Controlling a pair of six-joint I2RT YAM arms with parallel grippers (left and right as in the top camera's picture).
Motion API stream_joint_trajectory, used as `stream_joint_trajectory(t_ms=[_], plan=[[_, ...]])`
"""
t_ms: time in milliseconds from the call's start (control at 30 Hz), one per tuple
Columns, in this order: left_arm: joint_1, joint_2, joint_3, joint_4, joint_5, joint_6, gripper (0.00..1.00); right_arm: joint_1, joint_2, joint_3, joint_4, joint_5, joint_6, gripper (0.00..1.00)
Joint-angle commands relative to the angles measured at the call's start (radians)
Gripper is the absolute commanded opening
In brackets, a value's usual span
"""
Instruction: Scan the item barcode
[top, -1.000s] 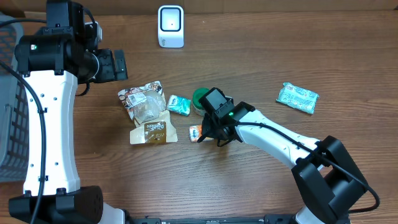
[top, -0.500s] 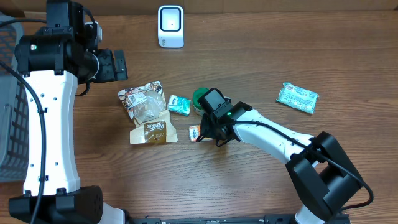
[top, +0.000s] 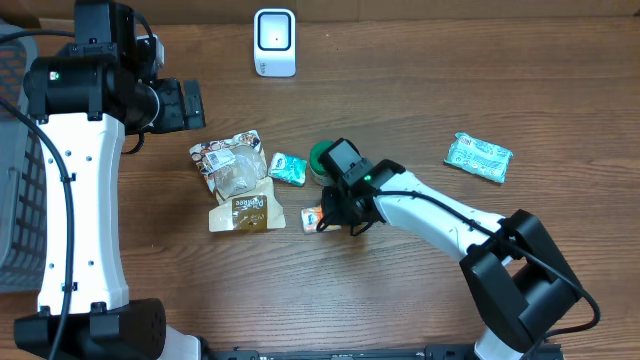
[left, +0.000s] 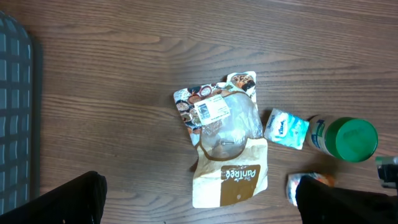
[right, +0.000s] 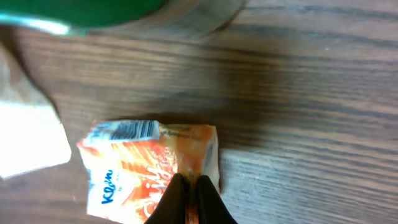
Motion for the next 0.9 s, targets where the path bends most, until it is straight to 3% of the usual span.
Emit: stream_joint_trajectory(t_ms=[0,200,367,467,567,667,733,800,833,867], plan=[[-0.001,0.003,0.013,0.001,-0.003,0.018,1.00,-0.039,-0.024,0.101,-0.061,-0.005,-0.347,0.04],[-0.001,0.003,0.013,0.001,-0.003,0.018,0.99,-0.105,-0.038,0.167,-0.267,0.006,-1.080,0.04],[-0.001,0.003,0.013,0.001,-0.003,0.018,1.00,-0.203,-0.038,0.167,-0.311,0.005,-1.349,0.04],[-0.001,0.003,0.013,0.001,-0.003,0.018,1.00,-0.273,-0.038,0.167,-0.272,-0.005,-1.421,0.04],[-0.001,0.003,0.013,0.001,-0.003,0.018,1.00,-0.336,-0.038,0.167,-0.202,-0.010,-1.409,0.07],[-0.001,0.003,0.013,0.001,-0.003,0.018,1.00,-0.377,-0.038,0.173,-0.162,-0.080,-1.207,0.40],[-0.001,0.003,0.013,0.001,-0.003,0.018,0.99,-0.392,-0.038,0.183,-0.158,-0.157,-0.981,0.51],[-0.001,0.003,0.013,0.001,-0.003,0.018,0.99,-0.396,-0.038,0.186,-0.156,-0.252,-0.713,0.50],[-0.001,0.003,0.013,0.001,-0.003,0.018,1.00,-0.396,-0.038,0.186,-0.163,-0.324,-0.575,0.45],[-0.001,0.003,0.013,0.001,-0.003,0.018,0.99,-0.396,-0.038,0.185,-0.172,-0.383,-0.493,0.28]])
